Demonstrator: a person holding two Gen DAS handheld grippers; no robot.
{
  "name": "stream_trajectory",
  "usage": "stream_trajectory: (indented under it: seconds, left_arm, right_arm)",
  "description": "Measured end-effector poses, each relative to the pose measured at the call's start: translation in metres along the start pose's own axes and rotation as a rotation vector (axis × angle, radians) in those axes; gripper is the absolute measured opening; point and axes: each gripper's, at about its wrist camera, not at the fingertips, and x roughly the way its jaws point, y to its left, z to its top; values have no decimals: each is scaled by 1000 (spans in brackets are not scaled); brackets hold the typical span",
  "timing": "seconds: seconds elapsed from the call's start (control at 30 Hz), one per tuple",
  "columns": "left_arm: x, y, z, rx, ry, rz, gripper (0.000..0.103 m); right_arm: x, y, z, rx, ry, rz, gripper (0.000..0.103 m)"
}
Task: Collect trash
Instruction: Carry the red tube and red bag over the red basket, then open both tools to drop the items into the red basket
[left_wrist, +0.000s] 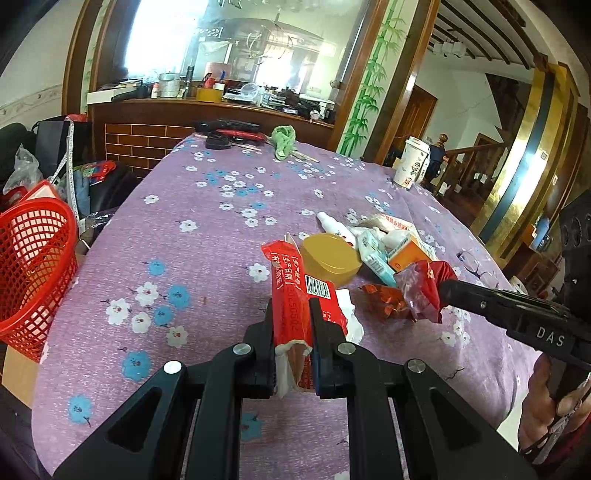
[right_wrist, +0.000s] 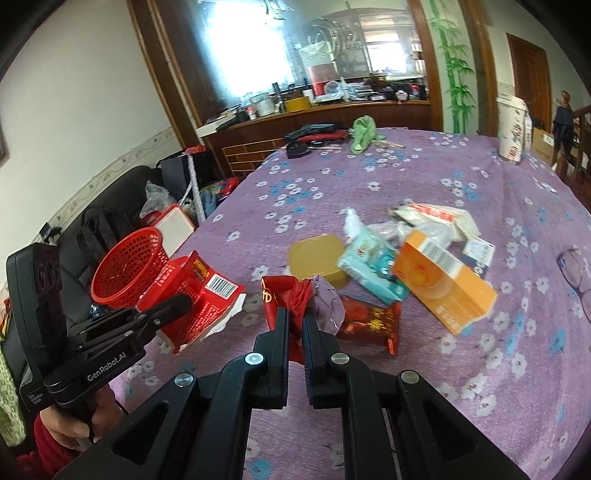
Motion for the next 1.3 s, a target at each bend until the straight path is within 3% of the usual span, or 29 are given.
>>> stream_trajectory:
  seconds: [0.37, 0.77, 0.97, 1.3]
  left_arm:
    - [-30, 39, 9, -51, -63, 68, 13]
    - [-97, 131, 22, -165, -184, 267, 13]
    - [-115, 170, 23, -201, -193, 359, 14]
    - [-112, 215, 22, -228, -164, 439, 14]
  right_arm:
    - [30, 35, 20, -34, 67, 93, 7]
    - [61, 126, 49, -172, 109, 215, 8]
    - [80, 174, 67, -214, 122, 286, 8]
    - [136, 235, 100, -213, 169, 367, 8]
